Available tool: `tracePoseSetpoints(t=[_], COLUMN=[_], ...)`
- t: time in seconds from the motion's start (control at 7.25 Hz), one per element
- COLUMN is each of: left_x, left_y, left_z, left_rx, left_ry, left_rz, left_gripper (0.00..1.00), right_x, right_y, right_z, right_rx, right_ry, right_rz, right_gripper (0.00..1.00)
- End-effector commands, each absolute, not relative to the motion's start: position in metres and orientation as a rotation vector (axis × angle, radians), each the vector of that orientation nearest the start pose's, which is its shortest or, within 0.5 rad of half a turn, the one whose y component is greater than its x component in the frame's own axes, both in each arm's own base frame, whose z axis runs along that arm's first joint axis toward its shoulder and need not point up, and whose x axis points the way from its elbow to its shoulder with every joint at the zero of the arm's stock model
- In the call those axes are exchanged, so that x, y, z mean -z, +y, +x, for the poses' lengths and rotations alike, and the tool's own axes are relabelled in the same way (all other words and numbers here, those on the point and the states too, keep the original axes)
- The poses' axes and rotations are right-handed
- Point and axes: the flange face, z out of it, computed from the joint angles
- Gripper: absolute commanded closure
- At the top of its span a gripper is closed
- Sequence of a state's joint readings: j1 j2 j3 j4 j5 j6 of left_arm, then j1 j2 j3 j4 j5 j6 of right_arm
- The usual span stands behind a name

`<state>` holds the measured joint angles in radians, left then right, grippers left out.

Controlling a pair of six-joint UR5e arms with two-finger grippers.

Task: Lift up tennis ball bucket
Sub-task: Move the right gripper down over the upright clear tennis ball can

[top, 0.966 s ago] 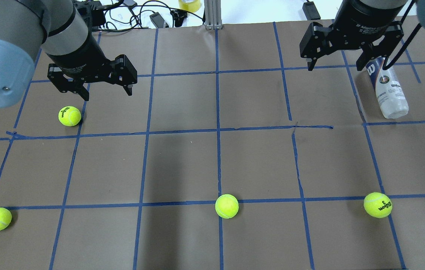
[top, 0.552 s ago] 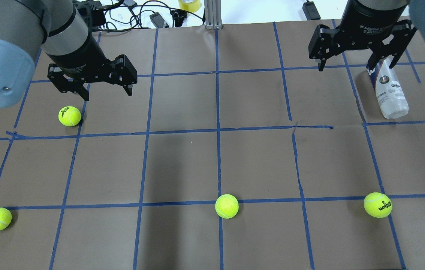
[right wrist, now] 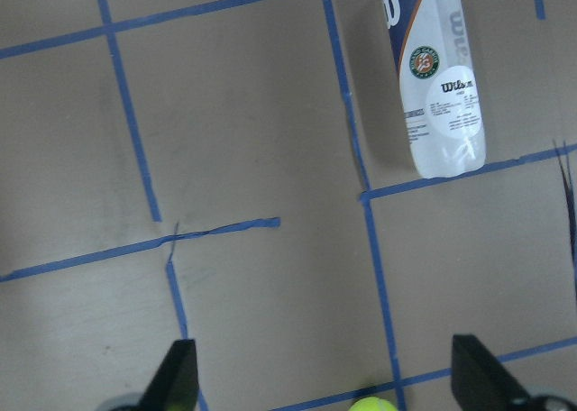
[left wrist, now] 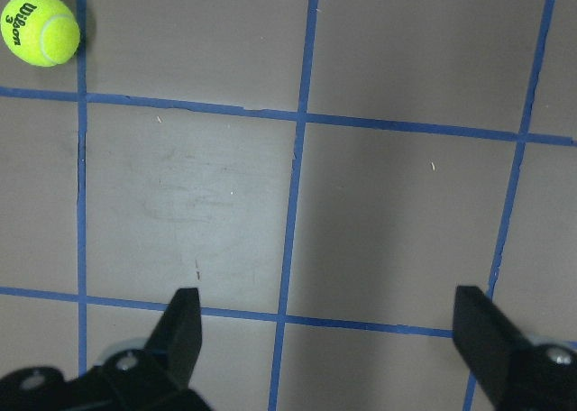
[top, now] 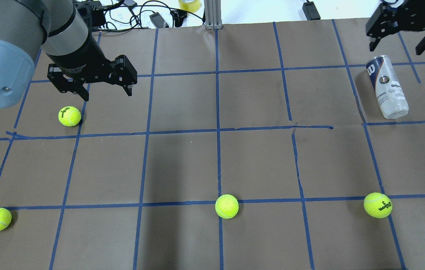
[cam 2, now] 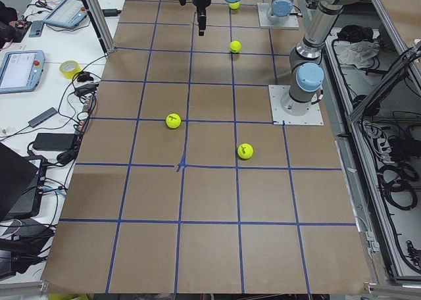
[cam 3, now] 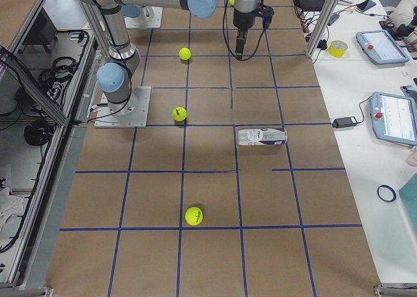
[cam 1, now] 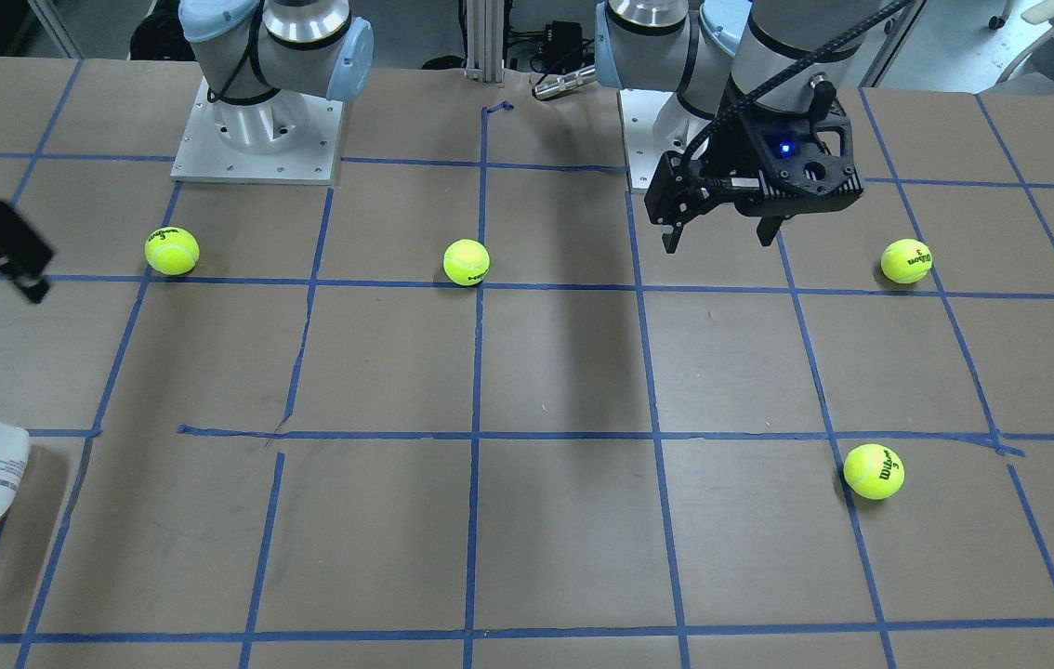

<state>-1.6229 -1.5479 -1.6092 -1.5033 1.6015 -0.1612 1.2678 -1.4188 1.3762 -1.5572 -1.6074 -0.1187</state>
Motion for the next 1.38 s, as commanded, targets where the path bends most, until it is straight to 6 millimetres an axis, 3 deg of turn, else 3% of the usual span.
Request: tracePoseSetpoints(t=[0.0, 0.28, 0.41, 0.55, 0.69, 1.24], left_x=[-0.487, -0.487, -0.487, -0.486, -0.486, -0.483], left_y=[-0.48, -0.48, -0.48, -0.48, -0.48, -0.479], left_z=[-0.155, -0.156, -0.156, -0.156, -0.156, -0.155], left_rx=[0.086, 0.086, 0.086, 0.081, 0.081, 0.074], left_ry=[3.111, 3.112, 3.112, 3.112, 3.112, 3.11], left_rz=[-0.171, -0.178, -0.176, -0.173, -0.176, -0.175], left_gripper=[0.0, 0.0, 0.0, 0.0, 0.0, 0.0], right_x=[-0.455, -0.382, -0.35, -0.303, -0.271, -0.246], right_y=[-0.653, -0.733, -0.754, -0.772, -0.778, -0.776], right_z=[-0.139, -0.173, -0.18, -0.183, -0.185, -0.188], right_rx=[0.046, 0.113, 0.094, 0.112, 0.067, 0.003], right_ry=[3.178, 3.197, 3.171, 3.126, 3.107, 3.109], right_rz=[0.155, 0.063, 0.01, -0.128, -0.217, -0.241], right_gripper=[0.0, 0.0, 0.0, 0.0, 0.0, 0.0])
